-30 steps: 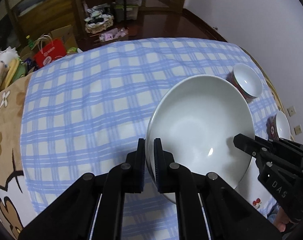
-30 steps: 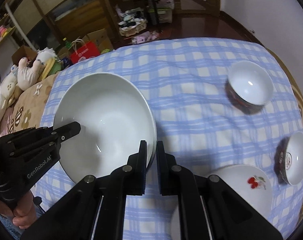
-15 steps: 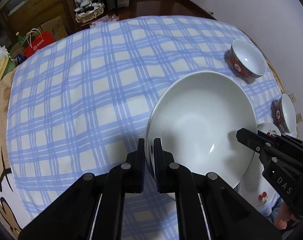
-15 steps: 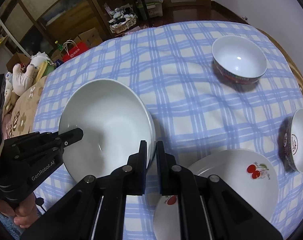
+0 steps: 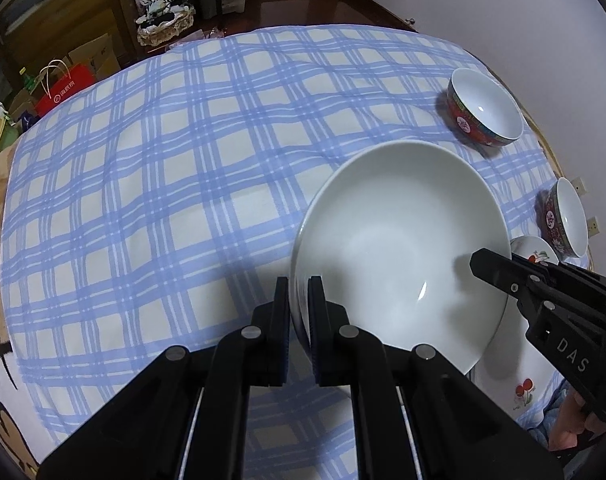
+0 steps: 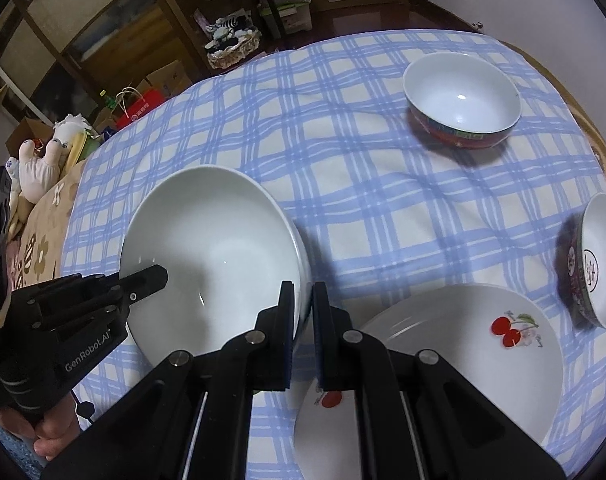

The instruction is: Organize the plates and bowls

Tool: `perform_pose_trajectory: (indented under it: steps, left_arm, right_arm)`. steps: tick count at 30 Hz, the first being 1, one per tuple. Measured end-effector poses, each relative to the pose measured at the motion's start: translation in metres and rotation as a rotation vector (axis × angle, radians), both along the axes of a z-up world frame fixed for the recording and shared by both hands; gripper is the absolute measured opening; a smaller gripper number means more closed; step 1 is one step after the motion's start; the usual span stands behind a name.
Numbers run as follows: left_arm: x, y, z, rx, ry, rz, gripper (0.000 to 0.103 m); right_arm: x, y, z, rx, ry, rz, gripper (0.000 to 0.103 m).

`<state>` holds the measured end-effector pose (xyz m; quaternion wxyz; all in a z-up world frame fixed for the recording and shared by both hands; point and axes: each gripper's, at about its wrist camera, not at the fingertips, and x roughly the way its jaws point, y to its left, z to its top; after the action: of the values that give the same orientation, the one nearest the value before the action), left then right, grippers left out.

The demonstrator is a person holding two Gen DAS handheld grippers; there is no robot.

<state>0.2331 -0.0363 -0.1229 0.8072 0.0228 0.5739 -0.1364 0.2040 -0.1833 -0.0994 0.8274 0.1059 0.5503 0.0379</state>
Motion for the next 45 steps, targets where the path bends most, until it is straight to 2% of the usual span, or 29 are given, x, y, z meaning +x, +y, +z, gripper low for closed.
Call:
perform_pose_trajectory:
  steps: [8, 17, 23, 45]
  left_arm:
    - [0.006, 0.001, -0.007, -0.011, 0.011, 0.013, 0.009]
    - [0.011, 0.013, -0.012, -0.095, 0.052, 0.027, 0.011]
    - [0.01, 0.012, -0.015, -0.082, 0.044, 0.037, 0.011]
    - [0.013, 0.009, -0.017, -0.04, 0.034, 0.032, 0.013]
  right_arm:
    - [0.005, 0.002, -0.004, -0.008, 0.002, 0.002, 0.009]
    - [0.013, 0.008, -0.01, -0.049, 0.002, 0.006, 0.01]
    - [0.014, 0.012, -0.009, -0.075, -0.004, 0.02, 0.01]
    - [0.015, 0.012, -0.01, -0.063, 0.0, 0.021, 0.01]
